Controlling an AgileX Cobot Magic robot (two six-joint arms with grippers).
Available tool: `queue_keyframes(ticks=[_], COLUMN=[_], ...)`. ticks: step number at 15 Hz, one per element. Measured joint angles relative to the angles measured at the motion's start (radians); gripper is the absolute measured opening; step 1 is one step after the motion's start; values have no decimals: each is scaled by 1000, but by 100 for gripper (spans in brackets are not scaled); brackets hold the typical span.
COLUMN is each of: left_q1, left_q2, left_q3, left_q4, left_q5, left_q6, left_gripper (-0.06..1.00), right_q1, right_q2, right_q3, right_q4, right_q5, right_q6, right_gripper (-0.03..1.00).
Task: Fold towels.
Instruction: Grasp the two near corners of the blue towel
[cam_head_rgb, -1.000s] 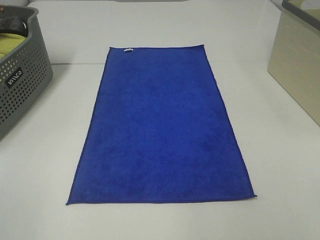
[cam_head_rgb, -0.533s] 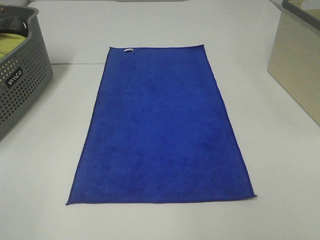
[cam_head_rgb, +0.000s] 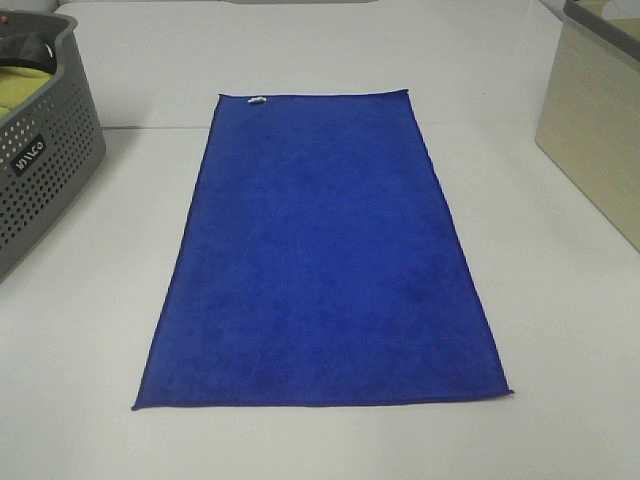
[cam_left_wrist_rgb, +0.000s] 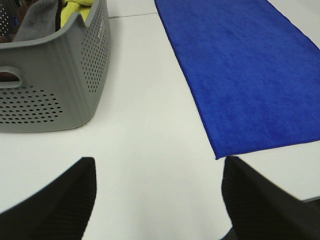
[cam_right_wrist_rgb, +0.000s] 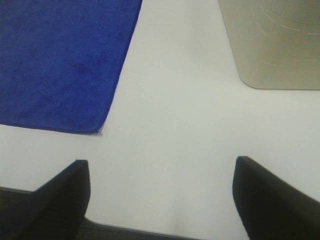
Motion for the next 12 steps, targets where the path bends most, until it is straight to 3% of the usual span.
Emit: queue_keyframes(ticks=[7, 9, 12], left_q1=[0, 0, 0], left_q2=[0, 0, 16], left_q3=[-1, -18, -15], left_q4=[0, 0, -25], left_q5=[-1, -80, -257], left_q6=[0, 0, 0], left_gripper=[68, 68, 68], right_q1=[0, 0, 0], right_q2=[0, 0, 52], right_q3=[0, -5, -30], right_q4=[0, 0, 0], right_q5=[0, -10, -122], right_q6=[0, 0, 0], right_gripper=[76, 76, 76])
